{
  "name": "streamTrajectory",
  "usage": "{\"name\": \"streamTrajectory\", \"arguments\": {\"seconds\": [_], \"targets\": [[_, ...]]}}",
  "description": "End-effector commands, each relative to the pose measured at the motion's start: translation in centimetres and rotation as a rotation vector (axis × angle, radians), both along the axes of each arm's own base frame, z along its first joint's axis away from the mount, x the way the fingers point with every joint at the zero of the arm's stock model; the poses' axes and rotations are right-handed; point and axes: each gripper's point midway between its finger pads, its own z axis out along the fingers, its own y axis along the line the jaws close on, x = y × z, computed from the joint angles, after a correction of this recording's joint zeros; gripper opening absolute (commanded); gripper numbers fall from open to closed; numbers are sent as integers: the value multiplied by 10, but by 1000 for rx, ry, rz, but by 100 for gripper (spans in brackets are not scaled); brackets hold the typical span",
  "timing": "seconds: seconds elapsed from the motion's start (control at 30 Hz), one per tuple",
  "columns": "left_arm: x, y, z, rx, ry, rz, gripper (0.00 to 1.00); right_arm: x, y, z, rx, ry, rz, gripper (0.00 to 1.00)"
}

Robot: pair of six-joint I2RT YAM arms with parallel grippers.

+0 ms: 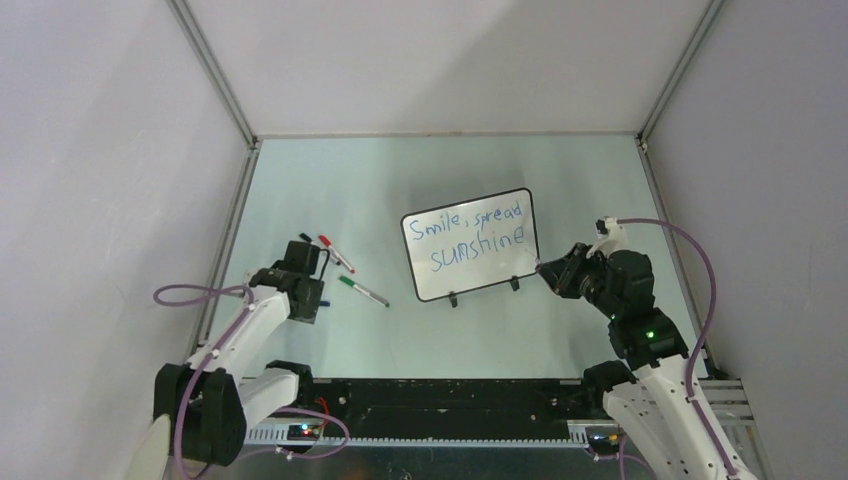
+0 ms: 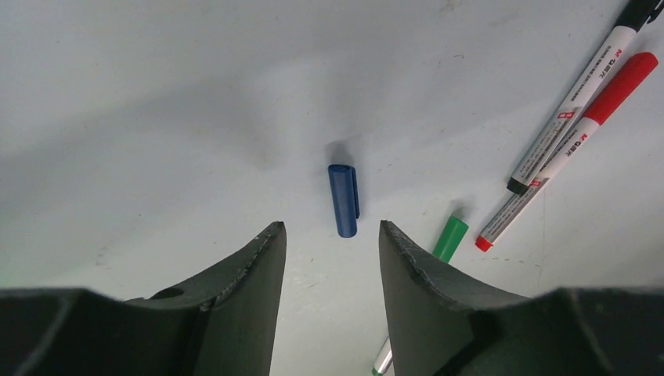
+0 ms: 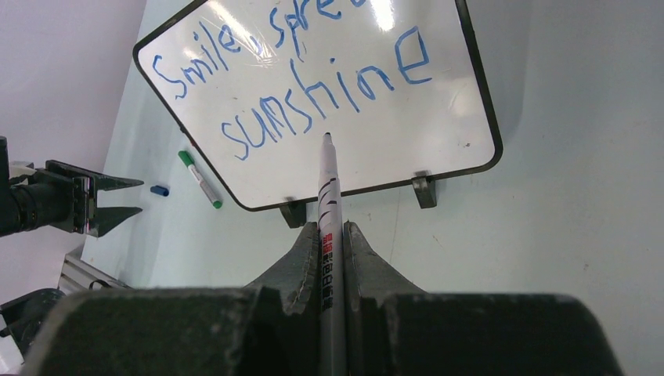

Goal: Write a sentence on the whiteboard
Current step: Pick up the pen cap from the center of the board.

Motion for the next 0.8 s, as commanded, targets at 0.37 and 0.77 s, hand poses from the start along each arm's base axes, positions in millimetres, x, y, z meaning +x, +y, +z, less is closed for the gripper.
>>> {"name": "streamTrajectory", "arguments": {"seconds": [0.37, 0.77], "targets": [[22, 7, -15, -77, 35, 125, 40, 6, -5, 6, -8, -36, -15, 0], [17, 6, -34, -118, 62, 162, 0, -4, 14, 10, 16, -52, 128, 0]]}}
